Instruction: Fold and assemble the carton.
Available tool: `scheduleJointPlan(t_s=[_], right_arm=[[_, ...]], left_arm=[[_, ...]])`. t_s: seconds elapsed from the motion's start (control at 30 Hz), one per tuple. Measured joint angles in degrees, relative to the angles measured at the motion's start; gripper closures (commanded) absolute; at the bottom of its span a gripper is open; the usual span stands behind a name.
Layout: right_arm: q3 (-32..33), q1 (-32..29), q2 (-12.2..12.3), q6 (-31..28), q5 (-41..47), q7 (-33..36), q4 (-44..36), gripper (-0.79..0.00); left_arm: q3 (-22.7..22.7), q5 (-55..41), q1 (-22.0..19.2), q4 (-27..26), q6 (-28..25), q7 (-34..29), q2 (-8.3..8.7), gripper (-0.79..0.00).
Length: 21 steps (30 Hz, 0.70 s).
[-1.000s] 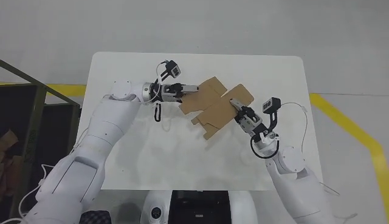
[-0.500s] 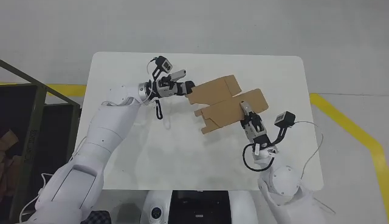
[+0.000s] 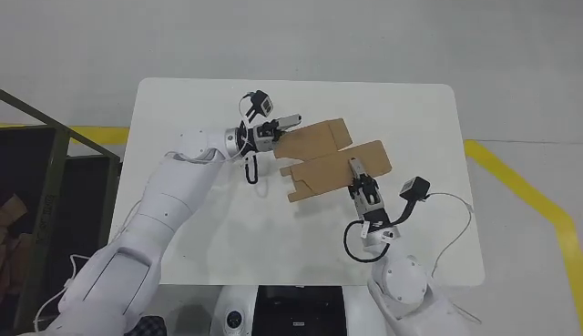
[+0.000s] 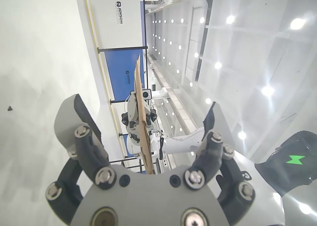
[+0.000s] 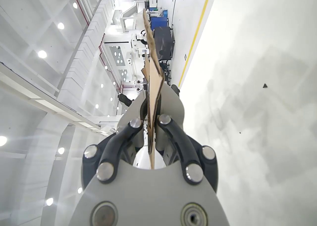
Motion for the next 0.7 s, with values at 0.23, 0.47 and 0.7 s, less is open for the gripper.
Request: scheduleJointPlan(t_s=[0.23,0.47,0.7], right_arm=[[-0.21,0.19,-0.46,0.07,-0.59,-1.56,0.31,0.0],[0.92,0.08,-0.79,-0.7,1.16,-2.59,0.65,0.0],[2.95,-0.37,-0.93,-1.43,3.05,-2.68,0.57,0.0]], left_arm=[[1.02,2.05,-0.05,-0.36,0.78,1.19,-0.34,-0.114],[0.78,3.57,0.47,-1.3,0.38,2.81,-0.34,-0.372],[-0.62,3.24,1.74,-2.66,0.01,3.7,-0.05,-0.785]])
